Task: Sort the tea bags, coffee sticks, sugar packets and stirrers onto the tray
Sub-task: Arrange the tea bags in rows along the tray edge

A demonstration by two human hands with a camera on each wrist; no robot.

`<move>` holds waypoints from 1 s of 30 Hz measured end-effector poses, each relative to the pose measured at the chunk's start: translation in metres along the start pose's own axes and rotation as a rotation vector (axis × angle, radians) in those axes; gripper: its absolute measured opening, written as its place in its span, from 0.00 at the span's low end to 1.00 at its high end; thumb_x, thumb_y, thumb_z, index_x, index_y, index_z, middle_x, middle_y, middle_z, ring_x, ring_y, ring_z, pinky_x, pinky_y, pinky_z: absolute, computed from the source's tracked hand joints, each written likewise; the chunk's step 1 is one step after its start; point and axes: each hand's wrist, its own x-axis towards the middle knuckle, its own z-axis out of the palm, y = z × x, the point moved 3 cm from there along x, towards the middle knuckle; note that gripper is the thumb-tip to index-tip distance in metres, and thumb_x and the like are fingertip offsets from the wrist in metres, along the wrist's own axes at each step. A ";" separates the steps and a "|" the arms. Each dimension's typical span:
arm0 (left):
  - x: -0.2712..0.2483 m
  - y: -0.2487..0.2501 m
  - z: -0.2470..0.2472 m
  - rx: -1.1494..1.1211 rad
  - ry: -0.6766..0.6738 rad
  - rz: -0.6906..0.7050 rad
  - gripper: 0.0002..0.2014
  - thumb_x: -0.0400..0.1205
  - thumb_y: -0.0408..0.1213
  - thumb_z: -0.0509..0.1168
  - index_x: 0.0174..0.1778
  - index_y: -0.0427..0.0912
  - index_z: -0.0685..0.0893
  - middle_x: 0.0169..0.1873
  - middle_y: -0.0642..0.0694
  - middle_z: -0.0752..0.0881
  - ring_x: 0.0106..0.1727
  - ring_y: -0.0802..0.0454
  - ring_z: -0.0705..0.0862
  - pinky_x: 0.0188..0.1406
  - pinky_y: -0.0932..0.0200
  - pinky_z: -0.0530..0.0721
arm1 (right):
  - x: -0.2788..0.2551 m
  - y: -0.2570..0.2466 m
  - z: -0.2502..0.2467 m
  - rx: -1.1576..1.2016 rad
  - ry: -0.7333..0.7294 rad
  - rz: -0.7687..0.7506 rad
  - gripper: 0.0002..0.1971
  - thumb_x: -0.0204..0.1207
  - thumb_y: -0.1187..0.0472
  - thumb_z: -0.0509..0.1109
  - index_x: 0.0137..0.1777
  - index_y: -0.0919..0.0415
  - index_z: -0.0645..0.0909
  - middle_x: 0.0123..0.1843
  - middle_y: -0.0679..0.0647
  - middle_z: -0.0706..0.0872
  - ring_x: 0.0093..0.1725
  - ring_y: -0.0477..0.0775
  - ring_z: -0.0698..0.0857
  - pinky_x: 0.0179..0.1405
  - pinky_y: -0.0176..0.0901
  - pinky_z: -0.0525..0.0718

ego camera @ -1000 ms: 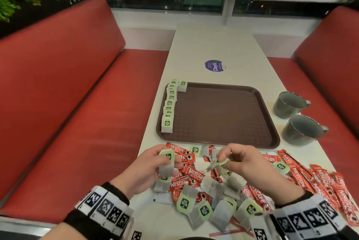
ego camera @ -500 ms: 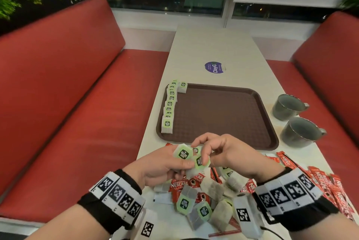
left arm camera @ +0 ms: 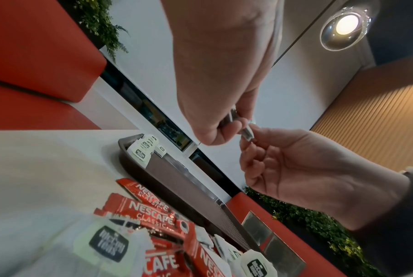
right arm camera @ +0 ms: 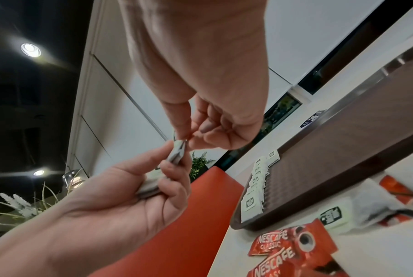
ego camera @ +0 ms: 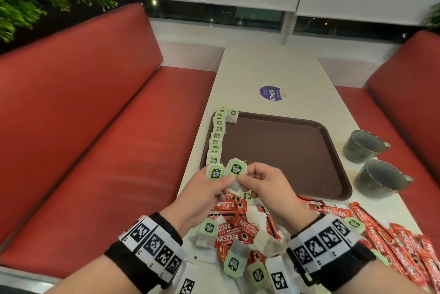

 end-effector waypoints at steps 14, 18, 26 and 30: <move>0.023 0.002 -0.064 -0.203 0.281 -0.074 0.07 0.85 0.28 0.52 0.52 0.32 0.74 0.43 0.31 0.84 0.32 0.43 0.86 0.24 0.59 0.77 | 0.149 -0.009 -0.028 -0.140 0.138 0.081 0.09 0.77 0.69 0.69 0.35 0.60 0.80 0.26 0.53 0.80 0.24 0.45 0.73 0.22 0.33 0.69; 0.032 -0.006 -0.076 -0.117 0.314 -0.104 0.08 0.87 0.32 0.54 0.56 0.36 0.77 0.48 0.34 0.86 0.41 0.37 0.90 0.24 0.58 0.78 | 0.209 0.003 -0.032 -0.243 0.176 0.155 0.11 0.77 0.68 0.69 0.33 0.59 0.79 0.25 0.53 0.79 0.24 0.48 0.73 0.20 0.35 0.70; 0.047 -0.014 -0.086 -0.024 0.346 -0.134 0.07 0.86 0.35 0.57 0.53 0.37 0.79 0.37 0.38 0.87 0.24 0.44 0.81 0.20 0.62 0.64 | 0.279 0.025 -0.026 -0.359 0.107 0.268 0.10 0.77 0.67 0.67 0.36 0.55 0.78 0.31 0.52 0.80 0.28 0.48 0.78 0.28 0.39 0.77; 0.054 -0.020 -0.089 -0.053 0.352 -0.143 0.07 0.86 0.32 0.56 0.51 0.37 0.79 0.34 0.38 0.88 0.22 0.42 0.80 0.17 0.64 0.64 | 0.294 0.025 -0.026 -0.406 0.070 0.287 0.13 0.76 0.68 0.67 0.33 0.53 0.74 0.33 0.50 0.79 0.30 0.46 0.78 0.28 0.37 0.77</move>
